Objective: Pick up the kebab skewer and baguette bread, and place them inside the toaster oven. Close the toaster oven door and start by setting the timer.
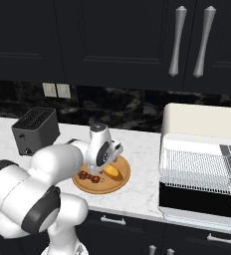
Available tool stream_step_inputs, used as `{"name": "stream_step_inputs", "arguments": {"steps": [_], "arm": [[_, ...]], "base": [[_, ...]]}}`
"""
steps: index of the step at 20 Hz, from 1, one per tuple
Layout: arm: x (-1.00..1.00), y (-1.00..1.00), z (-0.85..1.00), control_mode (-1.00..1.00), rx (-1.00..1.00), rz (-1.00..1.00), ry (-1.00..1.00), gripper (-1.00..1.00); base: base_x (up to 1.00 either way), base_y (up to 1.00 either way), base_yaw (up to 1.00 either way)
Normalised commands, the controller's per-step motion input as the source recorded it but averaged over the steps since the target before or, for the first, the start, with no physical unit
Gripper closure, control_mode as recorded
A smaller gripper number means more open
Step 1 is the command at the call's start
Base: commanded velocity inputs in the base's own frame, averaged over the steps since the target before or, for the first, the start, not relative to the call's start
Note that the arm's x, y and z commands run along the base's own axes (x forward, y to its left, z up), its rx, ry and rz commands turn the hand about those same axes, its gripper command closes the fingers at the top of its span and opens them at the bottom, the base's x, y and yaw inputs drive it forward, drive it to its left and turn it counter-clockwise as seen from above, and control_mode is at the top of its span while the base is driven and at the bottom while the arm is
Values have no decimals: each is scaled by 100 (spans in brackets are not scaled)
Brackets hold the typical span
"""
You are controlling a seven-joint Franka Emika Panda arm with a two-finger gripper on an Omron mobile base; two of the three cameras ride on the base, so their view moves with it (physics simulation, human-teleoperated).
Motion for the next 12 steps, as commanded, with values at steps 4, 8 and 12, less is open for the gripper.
{"name": "stream_step_inputs", "arguments": {"steps": [4, 8, 12], "arm": [[0, -14, -29, -100, 0, 0, 0, -100], [0, -11, -34, -100, 0, 0, 0, -100], [0, -11, -17, -100, 0, 0, 0, -100]], "base": [[0, 0, 0], [0, 0, 0], [0, 0, 0]]}}
